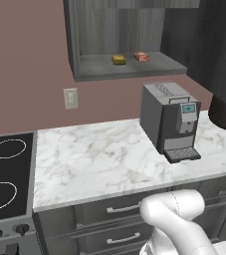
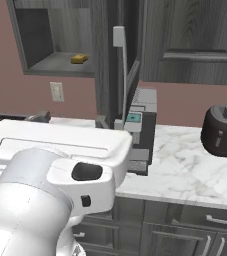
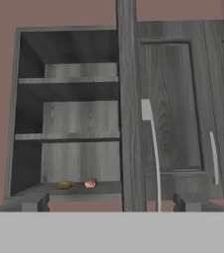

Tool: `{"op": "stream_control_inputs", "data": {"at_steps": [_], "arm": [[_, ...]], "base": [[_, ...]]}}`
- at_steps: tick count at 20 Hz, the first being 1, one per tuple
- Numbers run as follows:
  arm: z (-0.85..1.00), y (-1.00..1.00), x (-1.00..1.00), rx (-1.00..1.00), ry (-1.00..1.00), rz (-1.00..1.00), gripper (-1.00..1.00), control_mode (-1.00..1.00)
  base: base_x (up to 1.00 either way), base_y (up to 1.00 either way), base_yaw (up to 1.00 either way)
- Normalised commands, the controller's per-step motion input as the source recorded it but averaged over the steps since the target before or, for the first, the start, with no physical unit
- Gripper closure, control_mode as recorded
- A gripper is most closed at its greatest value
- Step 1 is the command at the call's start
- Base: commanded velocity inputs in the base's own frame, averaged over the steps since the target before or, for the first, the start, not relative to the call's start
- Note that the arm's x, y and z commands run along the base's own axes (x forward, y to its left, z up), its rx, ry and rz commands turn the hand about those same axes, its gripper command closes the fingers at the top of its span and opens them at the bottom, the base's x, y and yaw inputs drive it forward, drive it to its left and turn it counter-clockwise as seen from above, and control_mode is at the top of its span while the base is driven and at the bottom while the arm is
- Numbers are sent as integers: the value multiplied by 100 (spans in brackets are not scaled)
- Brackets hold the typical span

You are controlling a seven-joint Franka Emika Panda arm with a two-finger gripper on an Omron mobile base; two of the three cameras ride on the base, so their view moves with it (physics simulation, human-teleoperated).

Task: Pick up the sponge and bar soap from the sink, and place them back in the cabinet, and close the cabinet door.

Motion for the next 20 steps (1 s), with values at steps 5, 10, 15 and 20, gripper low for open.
{"op": "stream_control_inputs", "data": {"at_steps": [5,10,15,20], "arm": [[-7,-11,0,0,0,11,-100,-100],[-15,-13,0,0,0,14,-100,-100],[-26,-6,9,0,0,12,-100,-100],[-13,-13,20,0,0,11,-100,-100]], "base": [[0,0,0],[0,0,0],[0,0,0],[0,0,0]]}}
